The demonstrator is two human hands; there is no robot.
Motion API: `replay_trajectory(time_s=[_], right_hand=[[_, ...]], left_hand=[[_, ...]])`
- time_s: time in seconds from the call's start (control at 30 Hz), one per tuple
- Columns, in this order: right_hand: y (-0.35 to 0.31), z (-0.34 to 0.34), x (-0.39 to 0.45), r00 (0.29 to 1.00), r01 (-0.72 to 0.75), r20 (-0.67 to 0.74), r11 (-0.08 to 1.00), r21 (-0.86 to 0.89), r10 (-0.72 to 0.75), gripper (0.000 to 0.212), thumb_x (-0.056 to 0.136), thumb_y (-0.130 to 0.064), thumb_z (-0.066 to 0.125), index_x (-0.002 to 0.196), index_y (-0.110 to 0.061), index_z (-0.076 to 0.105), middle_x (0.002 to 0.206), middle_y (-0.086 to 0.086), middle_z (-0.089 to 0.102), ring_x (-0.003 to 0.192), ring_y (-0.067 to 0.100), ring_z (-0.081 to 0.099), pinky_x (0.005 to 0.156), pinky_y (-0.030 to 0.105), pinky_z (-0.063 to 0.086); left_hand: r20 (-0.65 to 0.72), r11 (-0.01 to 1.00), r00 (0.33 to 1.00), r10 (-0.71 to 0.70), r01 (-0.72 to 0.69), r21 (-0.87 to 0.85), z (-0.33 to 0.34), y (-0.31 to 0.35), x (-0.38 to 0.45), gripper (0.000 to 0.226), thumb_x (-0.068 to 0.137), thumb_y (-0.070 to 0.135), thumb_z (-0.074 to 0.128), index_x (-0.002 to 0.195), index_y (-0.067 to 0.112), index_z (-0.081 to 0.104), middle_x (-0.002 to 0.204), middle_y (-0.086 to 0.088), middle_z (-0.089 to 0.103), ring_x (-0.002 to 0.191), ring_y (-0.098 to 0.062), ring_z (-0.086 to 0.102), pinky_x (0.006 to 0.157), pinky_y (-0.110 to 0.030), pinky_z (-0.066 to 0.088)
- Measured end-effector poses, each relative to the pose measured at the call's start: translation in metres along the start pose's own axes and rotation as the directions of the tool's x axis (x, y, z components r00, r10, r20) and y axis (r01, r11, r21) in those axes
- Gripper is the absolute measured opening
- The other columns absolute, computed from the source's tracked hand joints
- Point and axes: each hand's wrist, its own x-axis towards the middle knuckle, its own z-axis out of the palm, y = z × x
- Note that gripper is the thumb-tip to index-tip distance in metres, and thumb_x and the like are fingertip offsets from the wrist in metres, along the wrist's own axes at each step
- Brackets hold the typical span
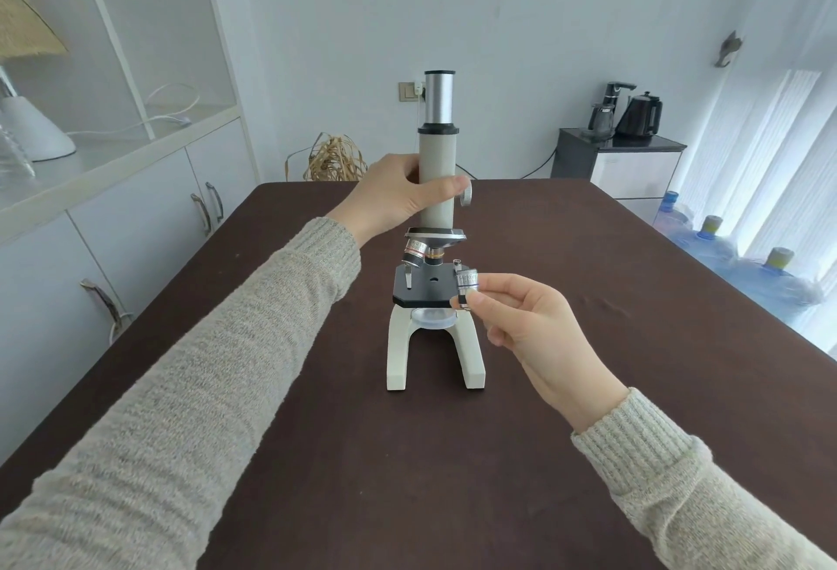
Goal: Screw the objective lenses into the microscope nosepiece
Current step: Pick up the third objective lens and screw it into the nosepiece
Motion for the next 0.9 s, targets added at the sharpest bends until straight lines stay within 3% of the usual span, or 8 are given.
replay_trajectory(time_s=[0.07, 0.2, 0.27, 0.43, 0.67, 0.9], right_hand=[[-0.003, 0.0, 0.003, 1.0, 0.007, -0.011, 1.0, 0.007, -0.007, 0.019, 0.09, -0.009, 0.065, 0.108, -0.007, 0.07, 0.095, 0.01, 0.078, 0.053, 0.004, 0.047, 0.055, 0.02, 0.039], [-0.007, 0.002, 0.008, 1.0, 0.007, -0.026, 1.0, 0.009, -0.007, 0.017, 0.09, -0.01, 0.065, 0.106, -0.007, 0.07, 0.091, 0.009, 0.078, 0.05, 0.002, 0.048, 0.055, 0.019, 0.038], [-0.009, 0.004, 0.011, 1.0, 0.001, -0.022, 1.0, 0.007, -0.001, 0.016, 0.089, -0.011, 0.066, 0.104, -0.009, 0.07, 0.089, 0.006, 0.078, 0.05, 0.004, 0.045, 0.054, 0.02, 0.036], [-0.015, 0.006, 0.017, 1.0, -0.008, -0.023, 0.999, -0.046, 0.007, 0.012, 0.089, -0.015, 0.067, 0.1, -0.015, 0.072, 0.086, 0.002, 0.078, 0.055, 0.01, 0.036, 0.049, 0.017, 0.034], [-0.018, 0.006, 0.022, 0.998, 0.007, -0.063, 0.995, -0.098, -0.013, 0.012, 0.089, -0.013, 0.068, 0.1, -0.011, 0.072, 0.09, 0.006, 0.077, 0.047, -0.003, 0.055, 0.047, 0.012, 0.036], [-0.022, 0.009, 0.023, 0.999, 0.006, -0.041, 0.992, -0.123, -0.011, 0.012, 0.09, -0.013, 0.067, 0.101, -0.011, 0.072, 0.091, 0.006, 0.077, 0.045, -0.005, 0.055, 0.052, 0.01, 0.038]], left_hand=[[-0.008, 1.0, 1.0, 0.001, -0.001, 0.014, 0.0, 0.0, 0.001, 0.016, 0.085, 0.046, 0.069, 0.087, 0.03, 0.068, 0.087, 0.014, 0.07, 0.084, -0.001, 0.066, 0.078, -0.022, 0.051], [0.001, 0.999, 1.0, 0.001, -0.001, 0.039, -0.002, 0.003, 0.001, 0.011, 0.085, 0.043, 0.069, 0.078, 0.035, 0.066, 0.068, 0.024, 0.069, 0.066, 0.015, 0.061, 0.064, -0.007, 0.046], [0.005, 0.999, 1.0, -0.001, 0.001, 0.043, -0.002, 0.004, 0.0, 0.012, 0.085, 0.044, 0.069, 0.08, 0.033, 0.066, 0.072, 0.02, 0.07, 0.065, 0.017, 0.06, 0.061, -0.004, 0.044], [0.013, 0.999, 1.0, 0.001, -0.002, 0.045, -0.004, 0.005, 0.001, 0.013, 0.085, 0.042, 0.07, 0.076, 0.032, 0.068, 0.07, 0.02, 0.069, 0.065, 0.014, 0.062, 0.062, -0.007, 0.044], [0.013, 0.998, 1.0, 0.0, -0.001, 0.055, -0.004, 0.003, 0.004, 0.016, 0.083, 0.042, 0.072, 0.078, 0.027, 0.07, 0.083, 0.009, 0.071, 0.081, -0.006, 0.067, 0.073, -0.019, 0.05], [0.013, 0.998, 1.0, -0.005, 0.004, 0.058, -0.004, 0.002, 0.004, 0.025, 0.074, 0.053, 0.073, 0.08, 0.029, 0.07, 0.08, 0.012, 0.072, 0.081, -0.003, 0.067, 0.075, -0.021, 0.05]])
